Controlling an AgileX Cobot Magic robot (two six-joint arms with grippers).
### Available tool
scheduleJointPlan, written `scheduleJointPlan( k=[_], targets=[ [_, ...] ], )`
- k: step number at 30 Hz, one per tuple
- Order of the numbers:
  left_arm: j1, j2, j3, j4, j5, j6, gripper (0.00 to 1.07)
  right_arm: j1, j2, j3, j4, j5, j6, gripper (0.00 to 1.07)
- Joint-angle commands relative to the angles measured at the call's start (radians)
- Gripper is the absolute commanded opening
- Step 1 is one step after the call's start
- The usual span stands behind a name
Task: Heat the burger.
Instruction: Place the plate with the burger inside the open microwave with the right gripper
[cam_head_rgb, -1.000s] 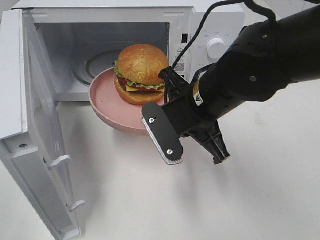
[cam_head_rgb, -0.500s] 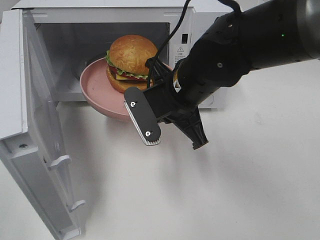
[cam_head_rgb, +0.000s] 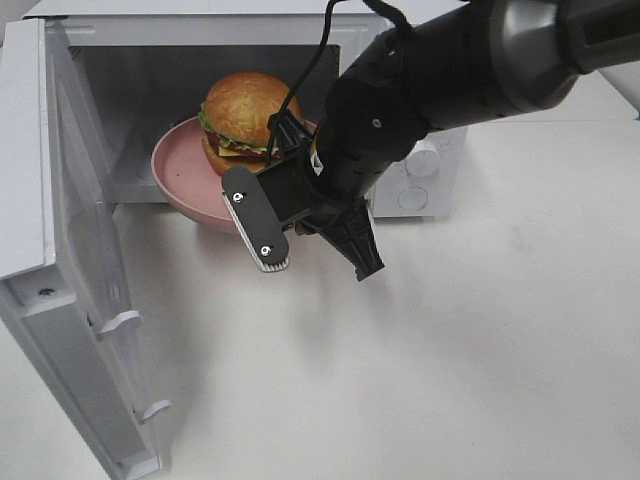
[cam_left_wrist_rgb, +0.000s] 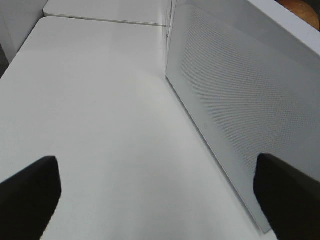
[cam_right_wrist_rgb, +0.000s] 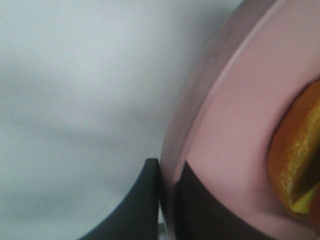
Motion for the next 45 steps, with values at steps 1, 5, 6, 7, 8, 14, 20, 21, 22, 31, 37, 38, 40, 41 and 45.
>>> scheduleJointPlan(
  k=[1,5,6,7,8,14,20,21,22,31,37,38,40,41,45],
  targets=[
    [-0.006,-0.016,0.002,-0.007,-0.001,0.000,0.98,-0.006,0.006,-0.047,-0.036,-0.026,0.037,0.00],
    [-0.006,-0.016,0.002,-0.007,-0.001,0.000,0.98,-0.006,0.044,-0.099,-0.062,-0.027,0.064,0.00],
    [-0.006,-0.016,0.002,-0.007,-0.001,0.000,0.98,-0.006,0.044,-0.099,-0.062,-0.027,0.064,0.00],
    [-0.006,-0.016,0.002,-0.007,-0.001,0.000,0.98,-0.006,0.058,-0.122,-0.062,-0.026,0.064,0.00],
    [-0.006,-0.016,0.002,-0.007,-0.001,0.000,0.98,-0.006,0.058,-0.122,-0.062,-0.026,0.064,0.00],
    [-0.006,-0.016,0.002,-0.007,-0.001,-0.001,0.98,-0.001,0.112,-0.210,-0.062,-0.002,0.065,0.00],
    [-0.006,-0.016,0.002,-0.007,-0.001,-0.001,0.98,0.003,0.176,-0.329,-0.062,0.033,0.069,0.00],
    [-0.006,-0.016,0.002,-0.007,-0.001,-0.001,0.98,0.003,0.176,-0.329,-0.062,0.033,0.069,0.00],
    [-0.006,-0.016,0.002,-0.007,-0.001,-0.001,0.98,0.003,0.194,-0.361,-0.062,0.048,0.069,0.00],
    [-0.006,-0.016,0.002,-0.007,-0.001,-0.001,0.98,0.003,0.256,-0.472,-0.120,0.067,0.118,0.00],
    [-0.006,-0.016,0.002,-0.007,-0.001,-0.001,0.98,0.000,0.290,-0.523,-0.142,0.073,0.132,0.00],
    [-0.006,-0.016,0.002,-0.007,-0.001,-0.001,0.98,0.000,0.297,-0.532,-0.146,0.074,0.138,0.00],
    [-0.006,-0.016,0.002,-0.007,-0.001,-0.001,0.98,-0.002,0.310,-0.554,-0.159,0.075,0.151,0.00],
    [-0.006,-0.016,0.002,-0.007,-0.001,-0.001,0.98,-0.002,0.310,-0.554,-0.159,0.075,0.151,0.00],
    [-0.006,-0.016,0.002,-0.007,-0.001,-0.001,0.98,-0.012,0.348,-0.616,-0.161,0.076,0.175,0.00]
  ],
)
